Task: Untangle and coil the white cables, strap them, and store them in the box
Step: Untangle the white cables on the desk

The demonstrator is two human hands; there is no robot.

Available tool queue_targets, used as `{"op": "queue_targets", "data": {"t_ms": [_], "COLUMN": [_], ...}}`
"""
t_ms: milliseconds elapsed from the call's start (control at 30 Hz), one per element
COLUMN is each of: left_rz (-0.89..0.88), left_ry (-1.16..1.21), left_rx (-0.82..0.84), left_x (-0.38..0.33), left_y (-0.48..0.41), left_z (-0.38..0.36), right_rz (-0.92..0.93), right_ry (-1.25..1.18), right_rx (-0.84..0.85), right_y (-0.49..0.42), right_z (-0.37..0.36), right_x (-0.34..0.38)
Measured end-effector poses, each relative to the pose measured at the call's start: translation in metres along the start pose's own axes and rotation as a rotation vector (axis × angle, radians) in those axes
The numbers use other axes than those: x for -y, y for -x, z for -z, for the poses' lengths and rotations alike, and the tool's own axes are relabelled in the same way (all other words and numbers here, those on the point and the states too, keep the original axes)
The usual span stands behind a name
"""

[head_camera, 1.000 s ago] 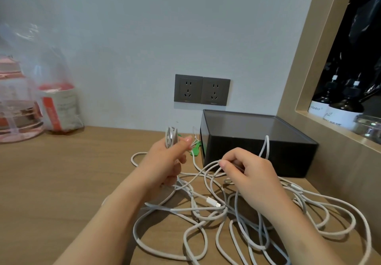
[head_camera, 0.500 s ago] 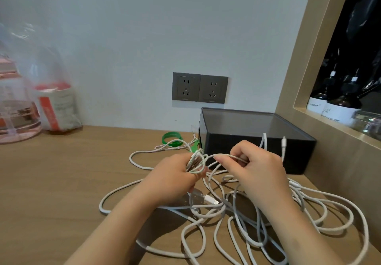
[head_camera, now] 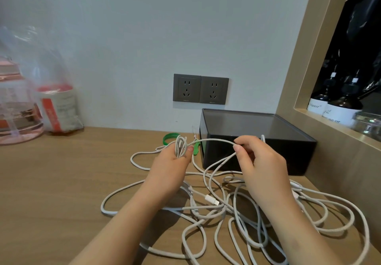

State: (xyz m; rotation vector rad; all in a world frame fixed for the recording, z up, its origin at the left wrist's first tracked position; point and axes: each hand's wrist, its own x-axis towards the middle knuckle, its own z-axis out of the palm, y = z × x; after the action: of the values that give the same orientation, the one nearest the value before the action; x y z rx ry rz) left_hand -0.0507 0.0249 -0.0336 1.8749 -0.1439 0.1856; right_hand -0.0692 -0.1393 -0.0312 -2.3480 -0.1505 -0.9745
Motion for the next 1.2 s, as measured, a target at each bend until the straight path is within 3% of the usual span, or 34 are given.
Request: {"op": "queue_targets", "data": {"t_ms": [100,267,600,833,967,1067,1200], "left_rz": [0.035,0.028,0.14,0.187,0.264,0.363,0.419], "left_ry": [0.042,0.084,0.418,0.473,0.792,1.142,1.312], "left_rx": [0.05,0.15,0.171,-0.105,-0.198,-0.08,-0.019], "left_x": [-0.001,-0.005,-0.009,0.007,0.008,0.004,0.003], "left_y": [0.001,0.005,0.003,-0.013,-0.021,-0.02,-0.023], "left_z": [0.0,-0.002,0.0,-0.003,0.006,0.007,0.011], "right_rz": [-0.05,-0.064,0.112,0.2,0.165,0.16,0.134], "right_ry": [-0.211,-0.365,-0.361,-0.223,-0.137,-0.132,-0.109], "right_rx": [-0.035,-0.047,0.203,0.392,0.54,0.626,0.612], "right_y": [0.002,0.005,0.014,0.014,0.014,0.013,0.01], "right_z": [-0.001,-0.002,-0.01,-0.014,-0.013,-0.016,-0.014], "right_x": [0.007,0.014,0.022,0.022,0.023,0.025,0.022]}}
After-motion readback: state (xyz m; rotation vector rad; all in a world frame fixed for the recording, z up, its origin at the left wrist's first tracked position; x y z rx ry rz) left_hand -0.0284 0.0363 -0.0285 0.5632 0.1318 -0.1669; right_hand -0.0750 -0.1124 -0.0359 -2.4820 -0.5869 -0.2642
